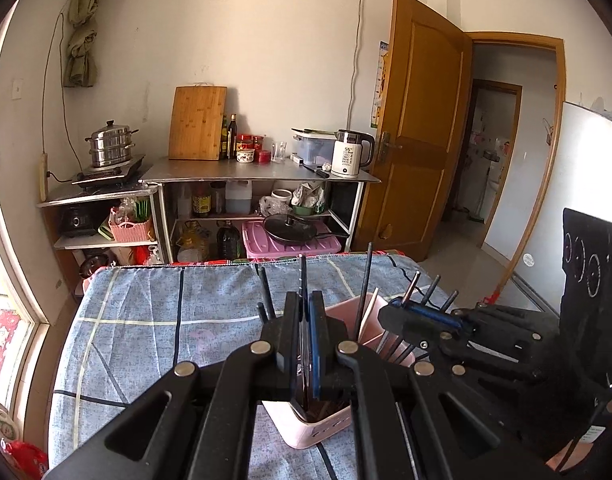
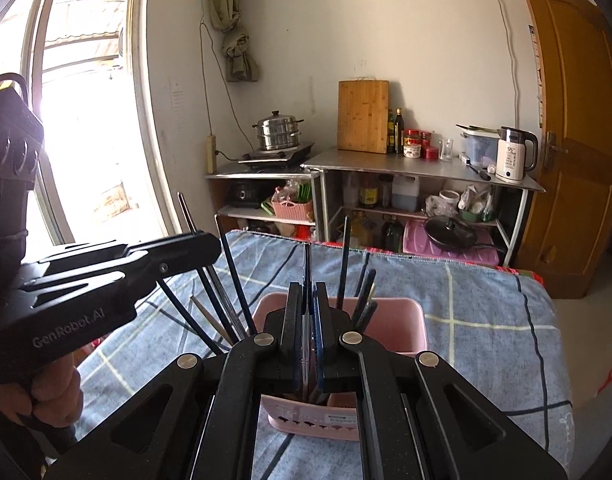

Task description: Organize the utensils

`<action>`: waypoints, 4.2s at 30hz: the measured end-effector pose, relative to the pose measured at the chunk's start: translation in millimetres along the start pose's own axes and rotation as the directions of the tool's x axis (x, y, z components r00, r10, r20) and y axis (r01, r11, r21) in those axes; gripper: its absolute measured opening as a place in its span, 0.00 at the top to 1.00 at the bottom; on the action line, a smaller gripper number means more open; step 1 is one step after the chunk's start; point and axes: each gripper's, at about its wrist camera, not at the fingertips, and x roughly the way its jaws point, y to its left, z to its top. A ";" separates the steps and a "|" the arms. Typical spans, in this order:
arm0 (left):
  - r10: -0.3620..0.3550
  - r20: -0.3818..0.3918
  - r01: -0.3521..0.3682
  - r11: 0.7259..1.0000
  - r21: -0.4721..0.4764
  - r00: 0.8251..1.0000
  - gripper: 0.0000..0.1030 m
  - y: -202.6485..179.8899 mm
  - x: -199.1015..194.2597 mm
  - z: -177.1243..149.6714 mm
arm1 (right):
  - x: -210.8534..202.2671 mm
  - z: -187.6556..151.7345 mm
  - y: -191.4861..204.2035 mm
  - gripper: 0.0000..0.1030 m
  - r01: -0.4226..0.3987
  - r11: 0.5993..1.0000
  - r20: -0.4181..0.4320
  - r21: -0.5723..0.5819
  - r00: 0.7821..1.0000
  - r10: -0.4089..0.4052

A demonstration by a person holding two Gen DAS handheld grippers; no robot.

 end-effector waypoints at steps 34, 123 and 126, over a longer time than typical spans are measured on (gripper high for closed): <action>0.031 0.029 -0.031 0.999 0.006 0.999 0.85 -10.7 -32.5 -11.1 | -43.4 -26.4 -9.0 0.89 0.006 1.000 0.015 0.003 1.000 -0.006; 0.092 -0.018 -0.093 0.996 -0.011 0.996 0.71 -54.2 -71.9 -158.2 | -100.9 -151.1 6.6 0.72 0.053 0.998 -0.046 0.029 0.998 -0.052; 0.093 -0.024 -0.094 0.996 -0.013 0.995 0.71 -53.9 -70.4 -159.6 | -99.7 -153.5 6.4 0.72 0.053 0.998 -0.051 0.031 0.997 -0.051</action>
